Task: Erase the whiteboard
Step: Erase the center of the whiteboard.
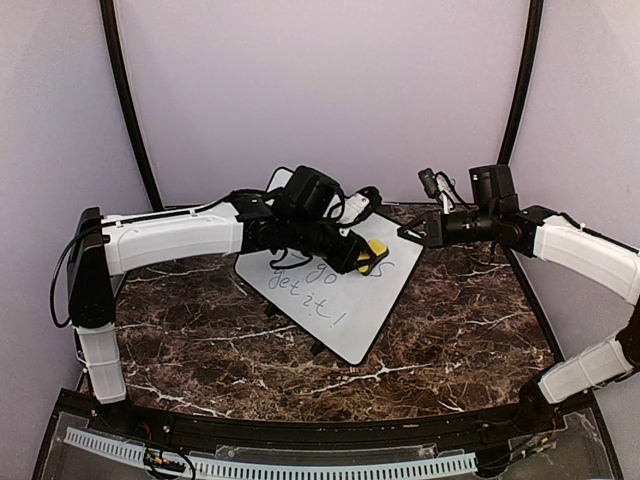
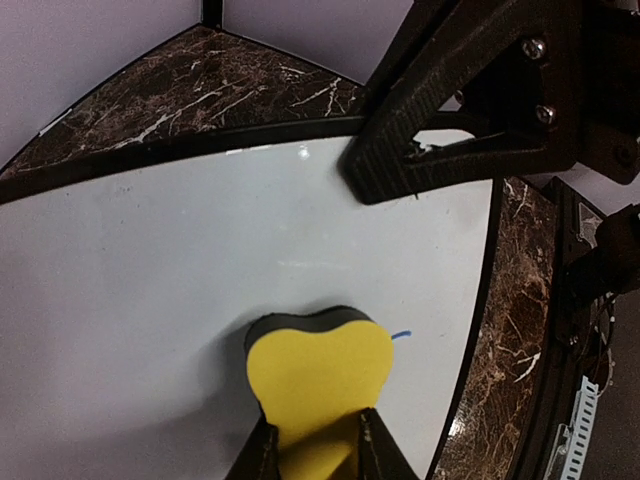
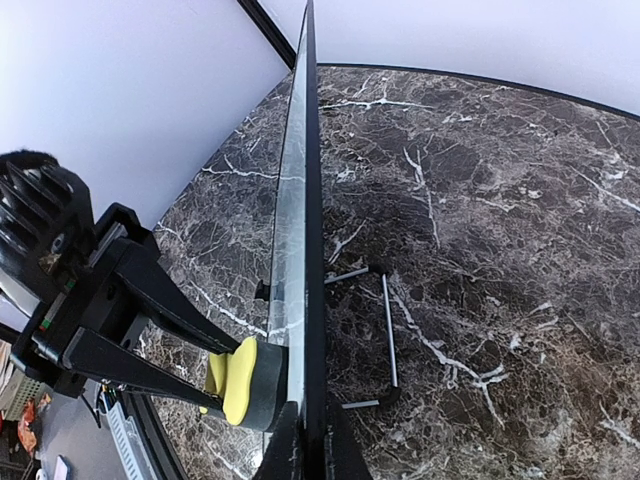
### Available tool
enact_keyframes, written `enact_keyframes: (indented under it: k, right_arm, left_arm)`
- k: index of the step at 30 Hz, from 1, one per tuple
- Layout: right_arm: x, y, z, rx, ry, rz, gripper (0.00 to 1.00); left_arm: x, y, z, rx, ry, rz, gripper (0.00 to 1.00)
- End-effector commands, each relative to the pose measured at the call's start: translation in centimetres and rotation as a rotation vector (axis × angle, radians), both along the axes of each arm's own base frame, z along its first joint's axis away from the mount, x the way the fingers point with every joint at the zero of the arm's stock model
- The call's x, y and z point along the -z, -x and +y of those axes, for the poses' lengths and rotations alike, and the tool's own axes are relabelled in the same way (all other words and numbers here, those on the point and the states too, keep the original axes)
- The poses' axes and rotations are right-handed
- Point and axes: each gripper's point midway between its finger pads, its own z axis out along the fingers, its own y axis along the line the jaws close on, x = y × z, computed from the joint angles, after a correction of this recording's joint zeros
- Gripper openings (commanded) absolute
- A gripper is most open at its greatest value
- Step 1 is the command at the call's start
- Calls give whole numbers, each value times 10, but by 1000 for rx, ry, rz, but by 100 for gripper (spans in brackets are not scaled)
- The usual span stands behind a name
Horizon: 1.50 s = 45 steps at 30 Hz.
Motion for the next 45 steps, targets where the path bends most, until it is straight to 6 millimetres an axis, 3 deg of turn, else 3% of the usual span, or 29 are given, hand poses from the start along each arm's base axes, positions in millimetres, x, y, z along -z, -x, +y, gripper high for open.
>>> enact_keyframes:
  k: [1,4,6,8,11,14,21,26,35,40,45]
  right_arm:
    - [-11,20,23,-158,-6,-108,0]
    - [-11,19,23,-159,-7,-106,0]
    - [-12,19,23,-160,-8,-108,0]
    - [-12,19,23,-159,-8,-110,0]
    - [-12,19,23,-160,-9,-110,0]
    - [-10,20,24,-162,-9,-102,0]
    - [-14,21,23,-160,-13,-108,0]
    - [-15,23,22,-159,-14,-110,0]
    - [-13,23,23,-161,-14,-108,0]
    - [-14,23,22,-157,-13,-112,0]
    - [-11,23,22,-156,-9,-108,0]
  left_arm:
    - [8,-10,-3,-14,-25,-13,11]
    - [19,2,3,-3,-50,10,11]
    - [42,16,14,-1,-92,49,11]
    - [45,25,18,-2,-91,60,11]
    - [68,42,29,-1,-138,87,11]
    - [82,49,38,-7,-173,97,11]
    - [69,32,23,-18,-149,29,11]
    - [38,11,9,-36,-119,-54,11]
    - [3,-21,12,-76,-36,-78,11]
    - [14,-13,16,-63,-36,-30,11]
    - [48,12,28,-33,-63,60,11]
